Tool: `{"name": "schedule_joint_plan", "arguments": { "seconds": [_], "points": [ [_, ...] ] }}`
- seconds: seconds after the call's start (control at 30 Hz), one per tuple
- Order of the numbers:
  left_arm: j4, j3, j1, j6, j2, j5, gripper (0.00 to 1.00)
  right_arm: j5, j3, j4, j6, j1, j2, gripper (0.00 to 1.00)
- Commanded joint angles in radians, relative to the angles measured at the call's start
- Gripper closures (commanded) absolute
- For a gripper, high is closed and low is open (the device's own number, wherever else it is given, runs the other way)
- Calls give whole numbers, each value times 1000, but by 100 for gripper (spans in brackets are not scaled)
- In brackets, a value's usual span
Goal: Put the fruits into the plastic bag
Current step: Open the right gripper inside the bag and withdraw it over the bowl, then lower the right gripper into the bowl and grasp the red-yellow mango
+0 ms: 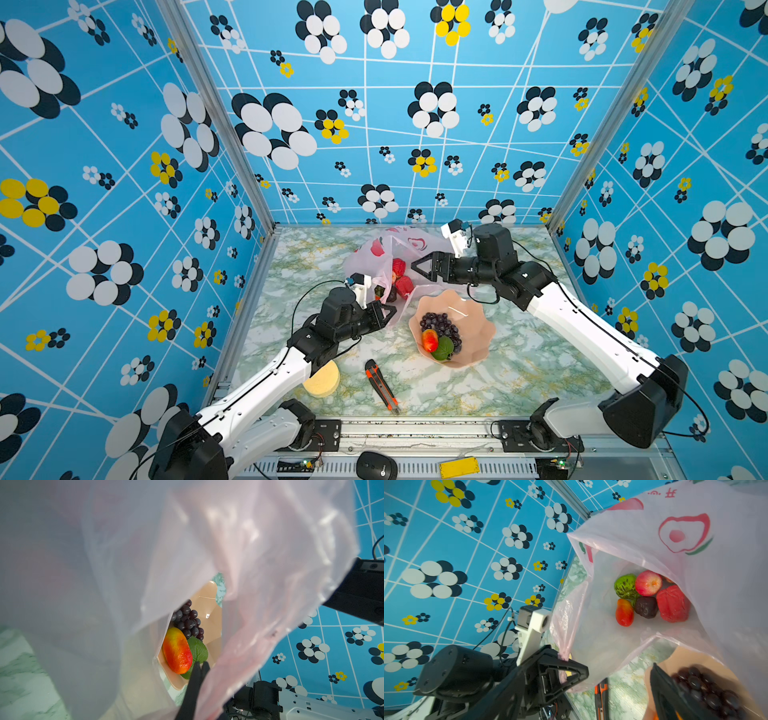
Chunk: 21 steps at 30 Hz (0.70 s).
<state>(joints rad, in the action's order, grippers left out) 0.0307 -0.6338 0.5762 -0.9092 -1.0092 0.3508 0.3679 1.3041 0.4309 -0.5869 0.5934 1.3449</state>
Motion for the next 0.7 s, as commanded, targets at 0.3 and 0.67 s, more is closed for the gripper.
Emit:
{"name": "schedule_joint_plan", "arguments": {
  "seconds": [0.3,0.67],
  "points": [
    [46,17,-7,-5,-2,8,100,-196,-154,197,-100,64,-14,8],
    [23,33,-8,15,24,0,100,-225,-109,199,-120,99,148,11]
  ]
}}
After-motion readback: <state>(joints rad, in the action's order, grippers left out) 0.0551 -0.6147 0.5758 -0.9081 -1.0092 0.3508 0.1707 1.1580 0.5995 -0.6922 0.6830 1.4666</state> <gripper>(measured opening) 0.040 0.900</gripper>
